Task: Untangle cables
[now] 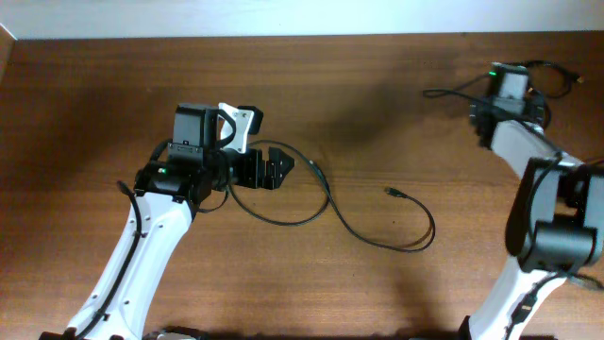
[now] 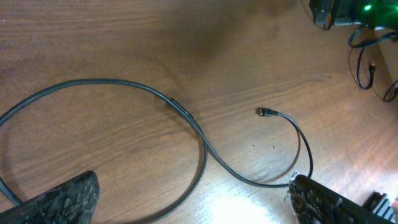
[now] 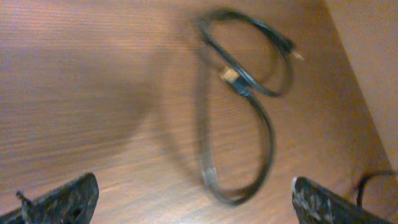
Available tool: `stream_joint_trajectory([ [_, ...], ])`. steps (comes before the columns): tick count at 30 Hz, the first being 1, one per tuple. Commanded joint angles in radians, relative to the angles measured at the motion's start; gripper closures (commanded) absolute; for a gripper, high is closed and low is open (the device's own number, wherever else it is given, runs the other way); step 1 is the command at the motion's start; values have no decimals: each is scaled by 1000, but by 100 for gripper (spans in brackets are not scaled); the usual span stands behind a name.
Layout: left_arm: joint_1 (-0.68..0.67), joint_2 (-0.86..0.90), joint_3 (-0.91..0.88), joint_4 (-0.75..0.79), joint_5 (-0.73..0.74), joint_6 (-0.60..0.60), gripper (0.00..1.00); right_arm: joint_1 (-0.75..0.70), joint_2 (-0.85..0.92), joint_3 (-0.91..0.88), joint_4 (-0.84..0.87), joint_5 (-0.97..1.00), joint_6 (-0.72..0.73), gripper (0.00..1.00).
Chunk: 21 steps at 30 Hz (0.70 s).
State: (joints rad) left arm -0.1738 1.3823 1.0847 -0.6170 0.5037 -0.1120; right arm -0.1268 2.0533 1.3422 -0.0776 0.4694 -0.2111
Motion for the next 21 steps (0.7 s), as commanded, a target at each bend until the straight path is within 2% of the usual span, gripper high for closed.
stream_joint_trajectory([
  [1,-1,3,9,2,-4,16,1,115,-128,6,-148,-35,141,2],
  [3,-1,3,9,2,-4,16,1,154,-183,6,-273,-169,268,2],
  [5,-1,3,9,2,-4,16,1,166,-277,6,-389,-305,334,1],
  [7,-1,3,9,2,-4,16,1,166,-396,6,-502,-370,337,2],
  [10,-1,3,9,2,-4,16,1,166,-684,6,-809,-510,351,2],
  [13,-1,3,9,2,-4,16,1,166,-841,6,-1057,-558,351,2],
  [16,-1,3,9,2,-4,16,1,166,-848,2,-1246,-875,351,2],
  [18,-1,3,9,37,0,12,1,166,-822,-22,-1284,-903,351,1],
  [21,-1,3,9,34,0,12,1,166,-780,-96,-1199,-892,352,1],
])
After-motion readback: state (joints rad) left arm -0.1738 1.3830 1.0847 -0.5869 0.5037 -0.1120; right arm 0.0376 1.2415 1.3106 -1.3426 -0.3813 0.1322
